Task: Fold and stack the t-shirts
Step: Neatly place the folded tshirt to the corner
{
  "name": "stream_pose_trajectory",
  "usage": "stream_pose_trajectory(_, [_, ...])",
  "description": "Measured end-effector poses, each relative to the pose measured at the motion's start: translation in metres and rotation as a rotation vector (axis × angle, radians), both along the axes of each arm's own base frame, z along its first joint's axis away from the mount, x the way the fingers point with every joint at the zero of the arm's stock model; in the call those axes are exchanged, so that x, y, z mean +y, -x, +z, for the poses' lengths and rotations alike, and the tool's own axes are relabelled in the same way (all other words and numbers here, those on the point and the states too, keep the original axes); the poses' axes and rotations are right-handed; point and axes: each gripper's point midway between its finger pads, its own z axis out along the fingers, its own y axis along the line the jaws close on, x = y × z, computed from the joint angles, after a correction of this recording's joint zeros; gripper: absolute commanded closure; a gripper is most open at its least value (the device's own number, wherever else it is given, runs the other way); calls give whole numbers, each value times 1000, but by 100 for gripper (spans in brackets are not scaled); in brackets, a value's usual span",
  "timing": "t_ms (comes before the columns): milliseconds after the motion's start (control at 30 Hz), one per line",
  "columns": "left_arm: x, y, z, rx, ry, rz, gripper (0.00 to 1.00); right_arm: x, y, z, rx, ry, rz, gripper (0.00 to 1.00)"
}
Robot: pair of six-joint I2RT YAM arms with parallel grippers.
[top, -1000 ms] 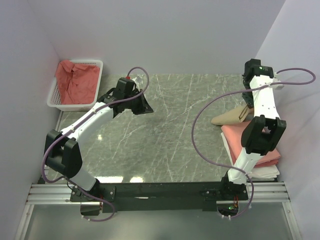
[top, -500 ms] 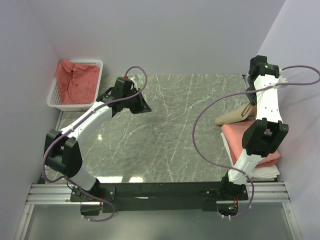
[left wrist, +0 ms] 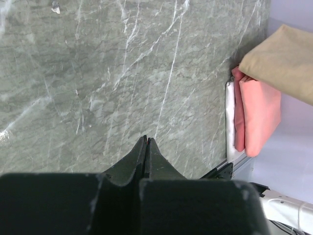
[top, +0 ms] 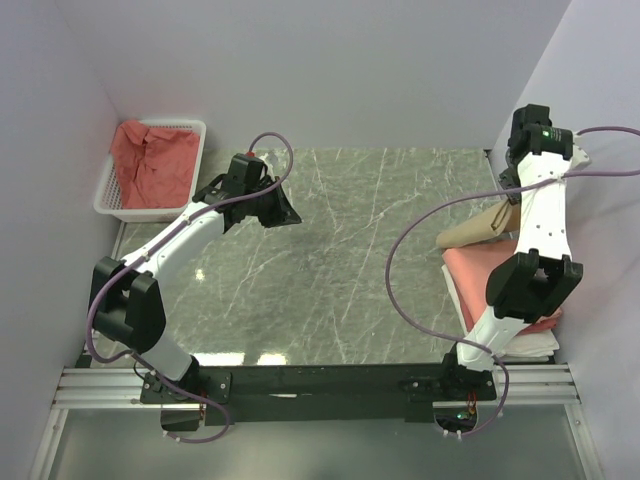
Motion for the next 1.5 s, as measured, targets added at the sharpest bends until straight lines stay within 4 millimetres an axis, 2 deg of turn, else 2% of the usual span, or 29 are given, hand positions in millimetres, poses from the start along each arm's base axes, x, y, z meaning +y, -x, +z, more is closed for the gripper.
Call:
stream_pose_trajectory(300, [0, 0, 0, 0, 0, -1, 100, -3, 15, 27, -75, 14, -15, 100])
stream_pose_trajectory(433, [0, 0, -1, 3, 3, -4, 100, -3, 26, 30, -82, 17, -21, 100])
stream_pose_trajectory(633, [-1, 1, -3, 10, 6, -10, 100, 5, 56, 6, -8, -5, -26, 100])
stream_pose_trajectory(800, [-4, 0, -6, 14, 15, -21, 100, 9, 92, -16, 50, -23, -49, 100])
stream_pose_trajectory(933, [-7, 2, -17, 39, 20, -35, 100, 11, 120, -22, 50, -25, -72, 100])
stream_pose_trajectory(1100, [-8, 5, -31, 75, 17, -48, 99, 14, 141, -30, 51, -26, -89, 100])
stream_pose_trajectory(1133, [-8, 5, -31, 78, 18, -50, 99, 14, 144, -34, 55, -29, -94, 93])
stream_pose_trajectory(1167, [-9, 6, -31, 78, 20, -53, 100, 14, 148, -38, 60, -34, -99, 49])
stream_pose_trajectory(1200, [-10, 6, -31, 77, 22, -55, 100, 14, 151, -43, 65, -42, -109, 30])
stream_pose_trajectory(1233, [-11, 6, -30, 75, 25, -58, 99, 14, 154, -46, 78, -45, -110, 18])
stream_pose_trajectory(1333, [-13, 7, -29, 75, 32, -69, 100, 16, 163, -54, 118, -56, -119, 17])
stream_pose_trajectory(1500, [-15, 9, -29, 76, 34, -77, 100, 20, 162, -46, 74, -64, -78, 16])
